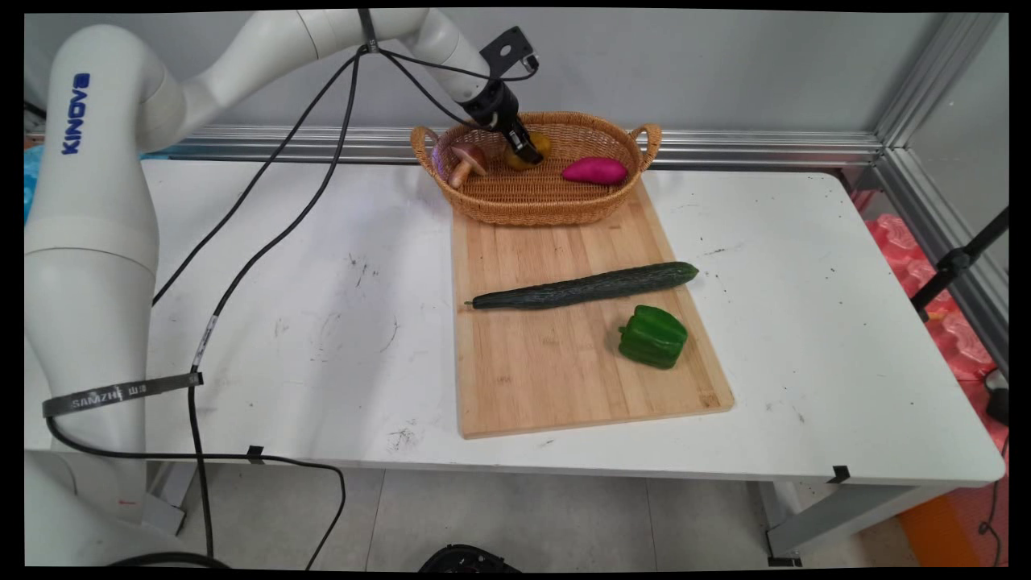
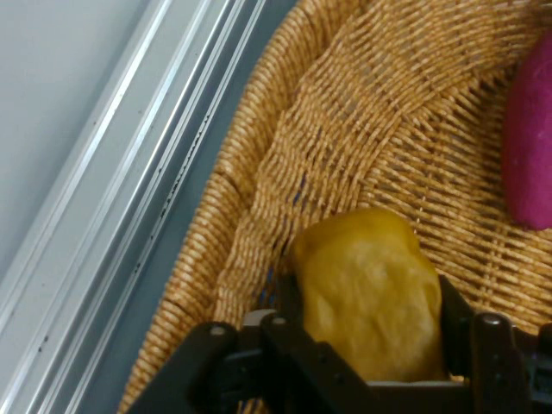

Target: Place the picked object on the cutting board

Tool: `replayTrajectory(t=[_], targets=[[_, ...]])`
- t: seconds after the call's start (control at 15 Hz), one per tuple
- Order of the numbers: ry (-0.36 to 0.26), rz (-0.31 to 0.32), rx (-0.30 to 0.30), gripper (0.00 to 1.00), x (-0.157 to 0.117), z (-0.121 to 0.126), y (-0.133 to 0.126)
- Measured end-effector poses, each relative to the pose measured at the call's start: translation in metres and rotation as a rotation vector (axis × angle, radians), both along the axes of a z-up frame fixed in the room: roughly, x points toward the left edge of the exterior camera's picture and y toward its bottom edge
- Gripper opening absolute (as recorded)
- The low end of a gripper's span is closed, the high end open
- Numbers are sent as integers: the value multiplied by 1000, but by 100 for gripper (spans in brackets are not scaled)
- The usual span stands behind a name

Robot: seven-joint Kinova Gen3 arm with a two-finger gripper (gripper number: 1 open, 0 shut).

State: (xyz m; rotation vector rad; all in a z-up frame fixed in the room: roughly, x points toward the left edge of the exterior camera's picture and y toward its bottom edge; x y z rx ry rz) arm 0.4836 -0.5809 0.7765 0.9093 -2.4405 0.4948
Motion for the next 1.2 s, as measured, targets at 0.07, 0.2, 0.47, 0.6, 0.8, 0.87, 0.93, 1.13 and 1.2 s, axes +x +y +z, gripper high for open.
replayTrajectory(t=[0.07, 0.2, 0.47, 0.6, 0.8, 0.87, 0.93, 1.13, 1.2], targets=[[-2, 0, -1, 0, -1, 1, 1], [-9, 0, -7, 0, -3, 7, 3], [-11, 5, -34, 0, -18, 35, 14], [-5, 4, -41, 0, -28, 49, 21], [20, 0, -43, 0, -53, 76, 38], [31, 3, -43, 0, -61, 83, 44], [43, 9, -39, 0, -68, 90, 52], [71, 19, -28, 0, -86, 105, 69], [80, 23, -24, 0, -90, 109, 75]])
